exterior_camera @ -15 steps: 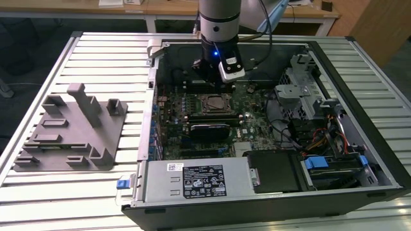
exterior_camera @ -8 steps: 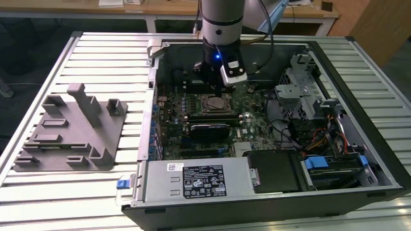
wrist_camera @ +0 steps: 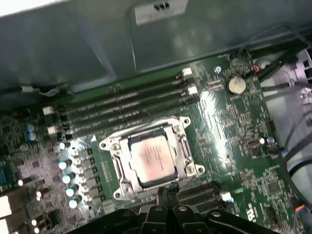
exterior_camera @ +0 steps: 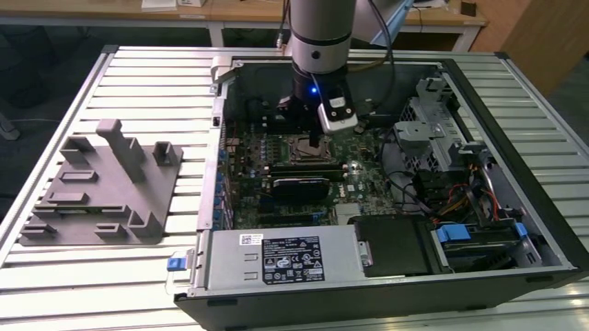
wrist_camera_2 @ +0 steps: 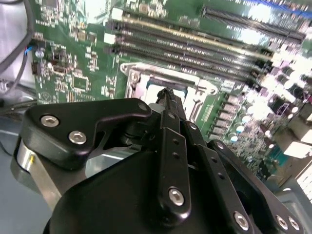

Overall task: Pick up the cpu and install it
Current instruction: 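Install the second cpu locking lever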

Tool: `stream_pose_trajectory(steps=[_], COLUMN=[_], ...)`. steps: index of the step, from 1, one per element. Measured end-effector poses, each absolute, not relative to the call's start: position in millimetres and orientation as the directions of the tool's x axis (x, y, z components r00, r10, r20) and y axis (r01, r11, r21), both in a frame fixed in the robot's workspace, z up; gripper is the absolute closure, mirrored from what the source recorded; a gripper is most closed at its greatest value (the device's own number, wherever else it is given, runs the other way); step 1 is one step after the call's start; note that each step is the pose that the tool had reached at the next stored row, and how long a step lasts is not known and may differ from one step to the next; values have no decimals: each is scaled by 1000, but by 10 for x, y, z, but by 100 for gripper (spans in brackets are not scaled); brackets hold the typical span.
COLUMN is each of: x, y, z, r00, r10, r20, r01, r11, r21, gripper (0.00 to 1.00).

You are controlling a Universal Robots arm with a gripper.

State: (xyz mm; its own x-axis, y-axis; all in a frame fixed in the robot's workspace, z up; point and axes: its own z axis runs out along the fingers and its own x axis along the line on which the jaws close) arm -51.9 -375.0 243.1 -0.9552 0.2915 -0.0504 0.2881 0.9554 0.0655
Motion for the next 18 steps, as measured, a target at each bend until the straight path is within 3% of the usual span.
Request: stream_pose_trajectory(steps=[18], x=[-516], y=[-3832], z=[2371], r00=[-974], r10=[226], r20=[4], r01=[226], r11=[973], r21=[41], gripper=[89])
